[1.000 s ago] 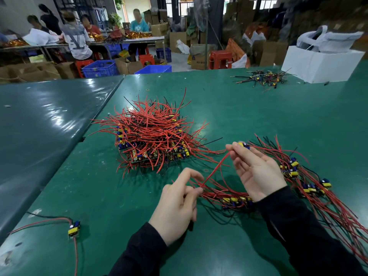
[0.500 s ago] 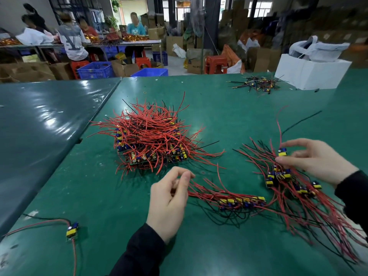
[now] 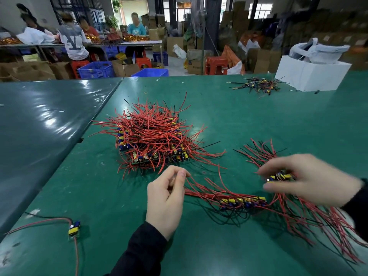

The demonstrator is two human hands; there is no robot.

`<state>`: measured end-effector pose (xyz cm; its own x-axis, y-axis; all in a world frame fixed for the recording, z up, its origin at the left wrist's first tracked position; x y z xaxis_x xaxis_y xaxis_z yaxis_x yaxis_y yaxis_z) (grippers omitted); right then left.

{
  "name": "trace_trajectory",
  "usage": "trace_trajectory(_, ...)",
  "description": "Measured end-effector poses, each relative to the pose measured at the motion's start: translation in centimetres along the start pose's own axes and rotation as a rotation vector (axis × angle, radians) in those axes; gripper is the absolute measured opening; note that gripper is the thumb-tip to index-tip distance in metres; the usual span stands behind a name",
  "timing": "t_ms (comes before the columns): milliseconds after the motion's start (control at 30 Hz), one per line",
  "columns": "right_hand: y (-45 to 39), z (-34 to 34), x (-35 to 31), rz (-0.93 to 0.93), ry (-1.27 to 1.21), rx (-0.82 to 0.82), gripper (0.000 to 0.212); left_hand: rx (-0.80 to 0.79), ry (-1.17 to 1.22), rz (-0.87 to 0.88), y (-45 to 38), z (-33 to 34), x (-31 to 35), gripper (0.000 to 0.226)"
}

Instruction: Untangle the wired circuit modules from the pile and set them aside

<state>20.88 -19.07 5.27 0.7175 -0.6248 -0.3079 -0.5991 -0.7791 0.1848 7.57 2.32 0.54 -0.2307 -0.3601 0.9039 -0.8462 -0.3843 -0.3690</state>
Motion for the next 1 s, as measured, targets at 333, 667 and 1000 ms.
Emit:
trace_trajectory(333,-4.3,7.6,-3.6,-0.065,0.343,-0.184,0.037,0.119,-0.063,-0.020,-0.1,-1.7,-0.3,0.020)
trace_trajectory(667,-4.9,3.7,-5.2,-0.218,0.002,0.173,0.034,0.031,0.114,-0.073,-0.5,-0.9,-0.6,0.014)
trace_trajectory(1000,-5.8,3.4,-2.7,-0.320,-0.720,0.191,0.037,0.231,0.344,0.033,-0.4,-4.9,0.0,0.035)
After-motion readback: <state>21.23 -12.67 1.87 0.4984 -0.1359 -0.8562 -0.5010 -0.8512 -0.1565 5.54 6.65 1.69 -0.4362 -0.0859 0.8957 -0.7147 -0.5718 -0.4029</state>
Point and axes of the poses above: each hand's wrist, its own y-axis away from the middle knuckle, its own z-axis out of the palm, x = y × z, the point moved 9 cm from there along -y, towards the middle knuckle, and after that the axes turned 13 degrees about -x, right-handed, at the moved point
